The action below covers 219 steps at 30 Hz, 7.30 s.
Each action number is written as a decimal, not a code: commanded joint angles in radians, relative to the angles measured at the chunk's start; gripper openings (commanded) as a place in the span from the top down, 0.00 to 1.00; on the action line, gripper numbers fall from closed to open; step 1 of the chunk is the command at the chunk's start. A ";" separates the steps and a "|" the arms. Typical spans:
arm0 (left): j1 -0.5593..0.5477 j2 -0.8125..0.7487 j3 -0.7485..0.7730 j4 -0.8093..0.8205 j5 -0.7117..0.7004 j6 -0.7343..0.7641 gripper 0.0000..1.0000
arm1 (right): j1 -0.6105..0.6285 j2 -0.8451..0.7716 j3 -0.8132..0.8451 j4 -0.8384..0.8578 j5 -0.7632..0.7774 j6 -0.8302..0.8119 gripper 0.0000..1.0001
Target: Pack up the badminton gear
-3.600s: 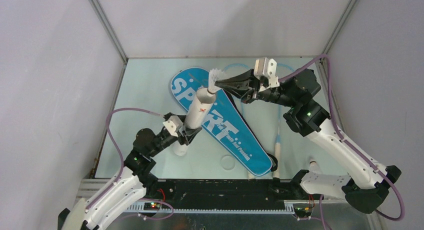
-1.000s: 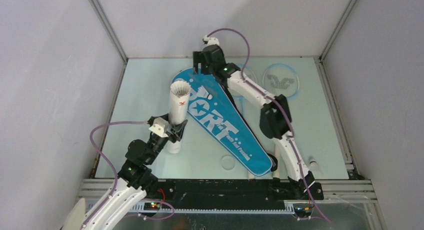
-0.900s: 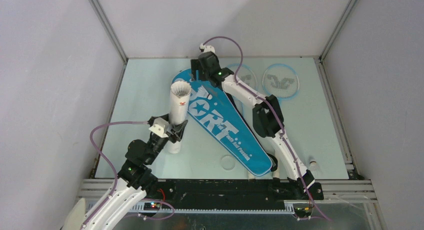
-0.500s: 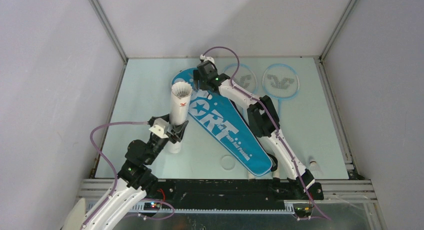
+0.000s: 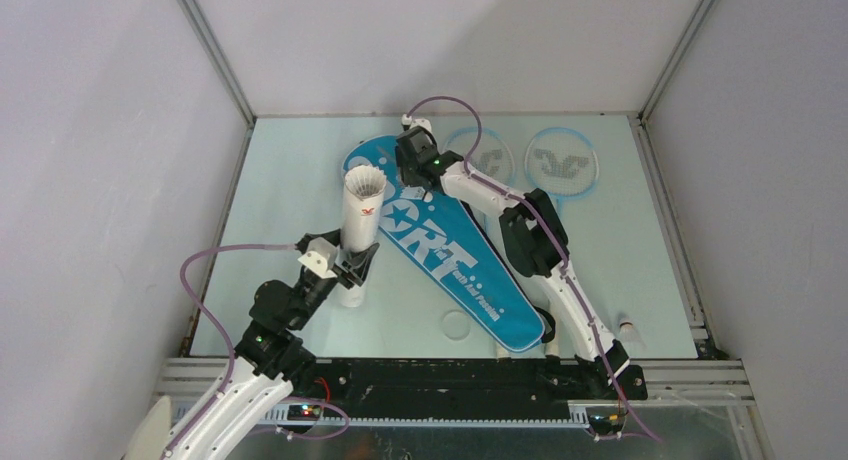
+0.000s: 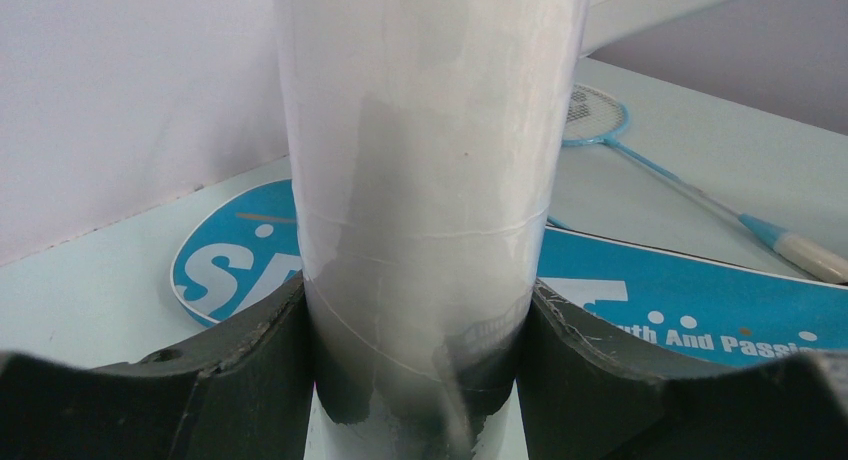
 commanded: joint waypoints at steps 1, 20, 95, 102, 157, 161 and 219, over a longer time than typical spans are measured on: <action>0.003 -0.005 0.013 0.055 0.027 -0.018 0.60 | 0.020 -0.103 -0.024 0.041 0.070 -0.051 0.55; 0.002 -0.015 0.010 0.053 0.039 -0.019 0.59 | 0.053 -0.136 -0.081 0.000 0.134 -0.088 0.77; 0.002 0.287 0.068 0.414 0.464 -0.047 0.61 | 0.151 -1.252 -0.953 0.754 -0.640 -0.111 0.90; 0.002 0.286 0.065 0.403 0.440 -0.041 0.61 | 0.159 -1.281 -0.953 0.734 -0.633 -0.158 0.56; 0.002 0.302 -0.108 0.762 -0.137 -0.079 0.56 | -1.080 -1.658 -1.355 -0.438 -0.020 0.124 0.01; 0.003 0.314 -0.110 0.769 -0.169 -0.057 0.56 | -1.105 -1.594 -1.369 -0.357 -0.084 0.099 0.01; -0.005 0.425 0.303 0.165 -0.059 -0.304 0.60 | -0.635 -1.243 -1.338 -0.034 0.275 0.187 0.01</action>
